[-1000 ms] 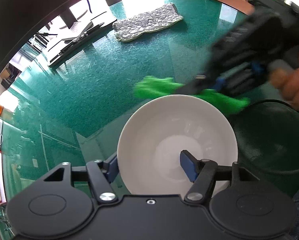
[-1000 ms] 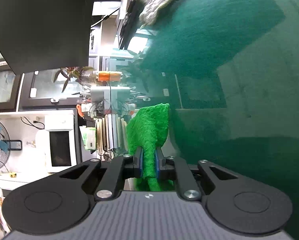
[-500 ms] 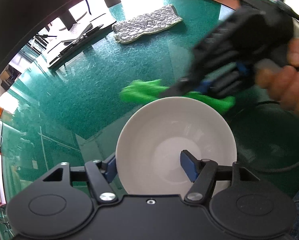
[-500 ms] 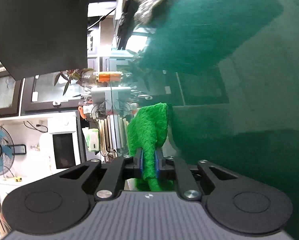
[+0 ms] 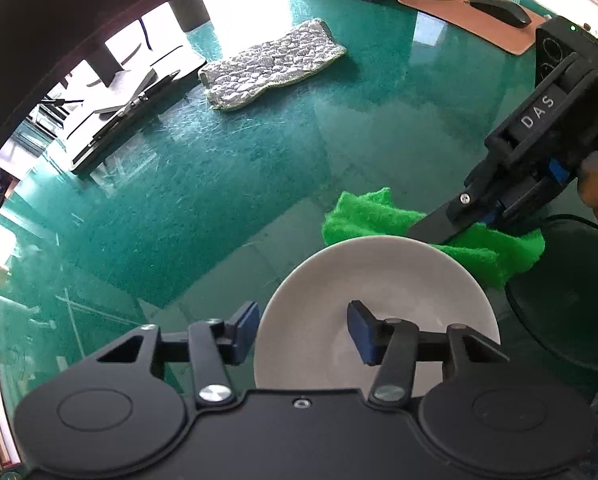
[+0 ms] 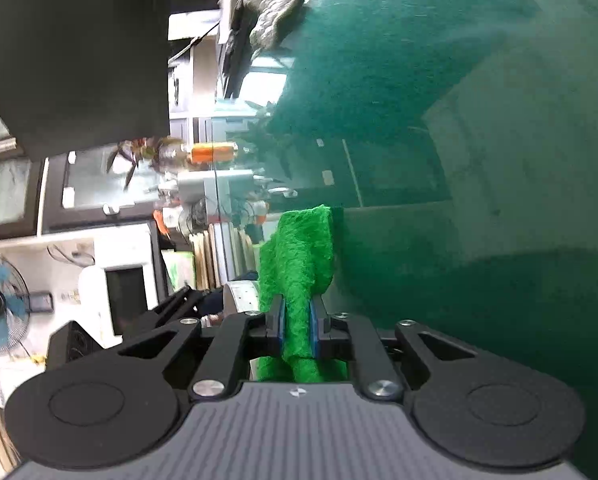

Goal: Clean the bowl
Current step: 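Rub the cloth back and forth along the bowl rim with the right gripper, then keep wiping the bowl's outer wall with the cloth in the right gripper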

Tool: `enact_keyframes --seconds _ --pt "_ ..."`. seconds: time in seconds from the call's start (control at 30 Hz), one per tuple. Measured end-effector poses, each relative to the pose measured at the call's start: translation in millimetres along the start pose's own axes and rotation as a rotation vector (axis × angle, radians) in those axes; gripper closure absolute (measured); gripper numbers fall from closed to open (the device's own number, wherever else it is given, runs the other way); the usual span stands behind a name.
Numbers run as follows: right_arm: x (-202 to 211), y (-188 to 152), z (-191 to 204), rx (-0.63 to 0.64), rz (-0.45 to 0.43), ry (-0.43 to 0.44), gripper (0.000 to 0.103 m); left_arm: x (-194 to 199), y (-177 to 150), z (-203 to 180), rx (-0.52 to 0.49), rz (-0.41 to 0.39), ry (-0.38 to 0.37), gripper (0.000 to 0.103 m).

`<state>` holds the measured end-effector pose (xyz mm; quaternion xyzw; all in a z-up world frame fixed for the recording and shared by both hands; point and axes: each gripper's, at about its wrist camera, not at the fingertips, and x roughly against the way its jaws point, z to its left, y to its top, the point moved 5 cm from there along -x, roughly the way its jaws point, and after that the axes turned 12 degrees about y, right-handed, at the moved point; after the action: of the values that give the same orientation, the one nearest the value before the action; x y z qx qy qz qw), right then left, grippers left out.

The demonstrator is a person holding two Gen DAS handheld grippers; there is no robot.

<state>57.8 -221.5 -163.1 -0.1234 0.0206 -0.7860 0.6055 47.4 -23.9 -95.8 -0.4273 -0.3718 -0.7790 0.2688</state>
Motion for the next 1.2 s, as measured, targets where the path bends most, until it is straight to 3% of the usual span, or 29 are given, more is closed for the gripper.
enact_keyframes --seconds 0.03,0.13,0.27,0.3,0.4,0.43,0.47,0.53,0.8,0.97,1.2 --pt "1 1 1 -0.001 -0.010 0.009 0.089 2 -1 4 0.040 0.005 0.007 0.051" --pt "4 4 3 -0.006 -0.032 0.034 0.089 13 -8 26 0.258 0.027 0.011 0.022" --pt "2 6 3 -0.008 -0.034 0.036 0.089 23 -33 39 0.534 0.114 -0.056 0.022" --pt "2 6 2 -0.008 -0.031 0.035 0.089 23 -35 39 0.551 0.125 -0.060 0.022" --pt "-1 6 3 -0.008 -0.026 0.029 0.089 21 -42 24 0.511 0.169 -0.041 0.031" --pt "-2 6 3 -0.008 -0.024 0.027 0.089 20 -42 21 0.497 0.172 -0.038 0.055" --pt "-2 6 3 -0.008 -0.022 0.024 0.089 18 -41 16 0.462 0.176 -0.024 0.070" --pt "-2 5 3 -0.006 -0.020 0.021 0.089 16 -40 11 0.401 0.165 0.005 0.079" --pt "-4 2 4 0.005 -0.004 0.013 0.089 8 -23 8 0.121 0.062 0.041 0.074" --pt "-16 11 5 0.001 -0.022 0.012 0.089 9 -24 6 0.090 0.050 0.049 0.073" --pt "-66 27 20 0.061 0.018 0.004 0.089 11 -23 4 0.096 0.049 0.060 0.073"
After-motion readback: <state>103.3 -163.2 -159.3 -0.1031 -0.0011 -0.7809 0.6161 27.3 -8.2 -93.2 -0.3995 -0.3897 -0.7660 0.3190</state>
